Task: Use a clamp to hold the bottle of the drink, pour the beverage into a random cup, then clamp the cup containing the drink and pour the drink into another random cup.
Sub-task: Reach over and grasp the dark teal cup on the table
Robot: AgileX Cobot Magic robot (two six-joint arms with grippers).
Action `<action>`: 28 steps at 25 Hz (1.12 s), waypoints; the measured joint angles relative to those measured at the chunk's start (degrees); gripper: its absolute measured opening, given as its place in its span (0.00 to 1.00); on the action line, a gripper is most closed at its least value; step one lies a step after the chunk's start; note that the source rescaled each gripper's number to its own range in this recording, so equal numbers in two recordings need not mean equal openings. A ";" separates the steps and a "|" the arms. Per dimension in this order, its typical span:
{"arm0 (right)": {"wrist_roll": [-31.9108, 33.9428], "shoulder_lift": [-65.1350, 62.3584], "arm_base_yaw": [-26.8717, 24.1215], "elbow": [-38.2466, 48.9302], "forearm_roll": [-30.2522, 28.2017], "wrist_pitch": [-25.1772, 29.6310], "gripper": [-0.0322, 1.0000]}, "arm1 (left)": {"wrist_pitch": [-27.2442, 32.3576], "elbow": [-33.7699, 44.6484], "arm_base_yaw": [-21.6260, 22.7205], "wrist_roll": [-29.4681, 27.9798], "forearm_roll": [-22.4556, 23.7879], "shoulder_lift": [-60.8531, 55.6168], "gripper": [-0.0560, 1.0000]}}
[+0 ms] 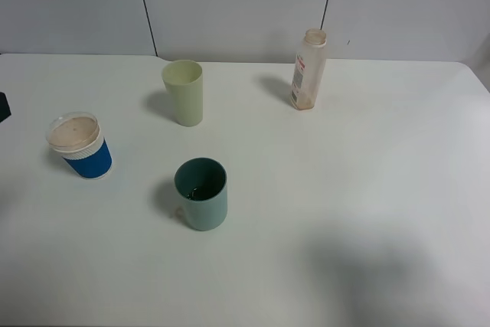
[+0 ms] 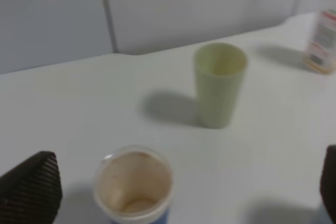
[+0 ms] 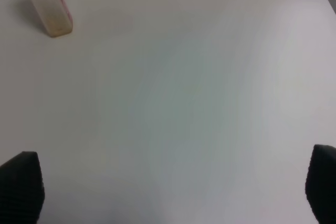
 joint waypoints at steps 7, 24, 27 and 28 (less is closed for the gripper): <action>0.00 0.00 0.00 0.00 0.00 0.00 1.00 | -0.66 0.00 0.00 -19.96 15.20 3.13 1.00; 0.00 0.00 0.00 0.00 0.00 0.00 1.00 | 4.59 2.11 -15.05 -23.70 16.69 15.62 1.00; 0.00 0.00 0.00 0.00 0.00 0.00 1.00 | 2.35 3.75 -17.05 -23.70 15.37 17.95 1.00; 0.00 0.00 0.00 0.00 0.00 0.00 1.00 | 1.52 3.84 -17.53 -23.70 15.05 18.85 1.00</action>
